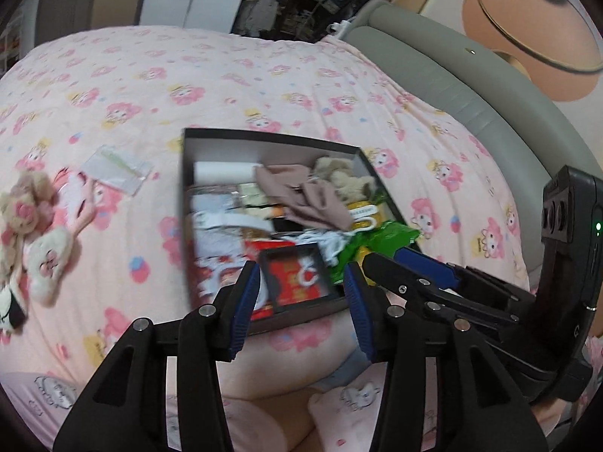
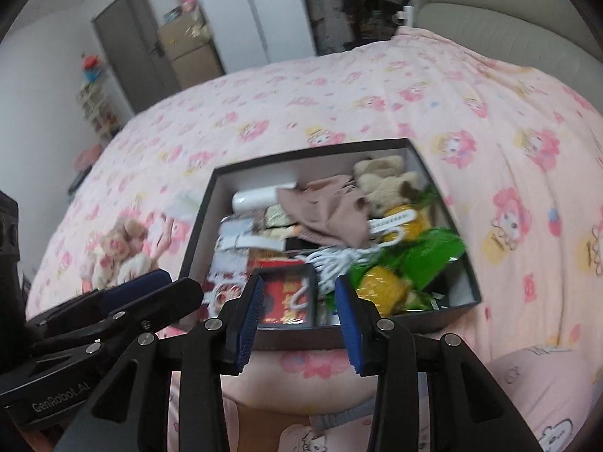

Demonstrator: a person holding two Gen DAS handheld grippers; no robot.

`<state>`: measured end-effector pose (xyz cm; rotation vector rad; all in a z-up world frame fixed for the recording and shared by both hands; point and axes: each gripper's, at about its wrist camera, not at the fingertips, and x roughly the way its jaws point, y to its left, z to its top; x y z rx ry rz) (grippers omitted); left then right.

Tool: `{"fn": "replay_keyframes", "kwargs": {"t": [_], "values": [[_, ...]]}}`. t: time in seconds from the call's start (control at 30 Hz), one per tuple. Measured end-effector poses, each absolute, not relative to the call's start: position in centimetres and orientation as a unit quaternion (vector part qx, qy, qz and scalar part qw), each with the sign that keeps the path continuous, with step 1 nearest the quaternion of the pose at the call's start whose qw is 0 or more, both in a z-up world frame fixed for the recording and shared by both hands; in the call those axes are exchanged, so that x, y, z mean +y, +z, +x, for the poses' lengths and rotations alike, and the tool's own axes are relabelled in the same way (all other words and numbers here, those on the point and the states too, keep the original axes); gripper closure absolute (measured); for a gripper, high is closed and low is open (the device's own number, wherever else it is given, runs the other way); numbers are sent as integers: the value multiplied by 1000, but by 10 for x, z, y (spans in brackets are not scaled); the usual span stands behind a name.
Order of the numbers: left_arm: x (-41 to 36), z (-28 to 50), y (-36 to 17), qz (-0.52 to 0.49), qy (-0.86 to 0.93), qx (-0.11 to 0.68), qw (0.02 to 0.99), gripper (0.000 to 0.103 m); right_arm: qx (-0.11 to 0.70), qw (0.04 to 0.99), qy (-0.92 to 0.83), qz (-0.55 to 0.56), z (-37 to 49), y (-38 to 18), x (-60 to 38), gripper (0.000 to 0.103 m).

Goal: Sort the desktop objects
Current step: 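Withdraw both grippers from the box toward the clear zip bag, then grasp the clear zip bag of green toothpicks with the right gripper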

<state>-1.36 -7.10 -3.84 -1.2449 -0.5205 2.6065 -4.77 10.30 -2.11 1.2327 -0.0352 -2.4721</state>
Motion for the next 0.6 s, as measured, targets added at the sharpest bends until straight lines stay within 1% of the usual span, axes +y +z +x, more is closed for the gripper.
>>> {"fn": "replay_keyframes", "kwargs": {"t": [0.1,0.2,0.27,0.33,0.43,0.6], "values": [[-95,-22,-38,-427,872,-213,115,57,25,208,-868,450,-53,-18,78,68],[-116,-32,-28,-412,872,-232,122,57,22,224,-867,444,-63,-6,63,68],[-132,-39,-24,-408,871,-248,117,54,14,235,-868,437,-73,2,52,68],[-157,-45,-25,-396,873,-270,86,52,-1,248,-866,433,-87,6,37,68],[-197,-54,-38,-389,871,-299,19,52,-21,275,-842,464,-115,-6,1,68],[-277,-87,-91,-419,817,-381,-108,52,-7,300,-807,509,-153,-37,-71,68]]}}
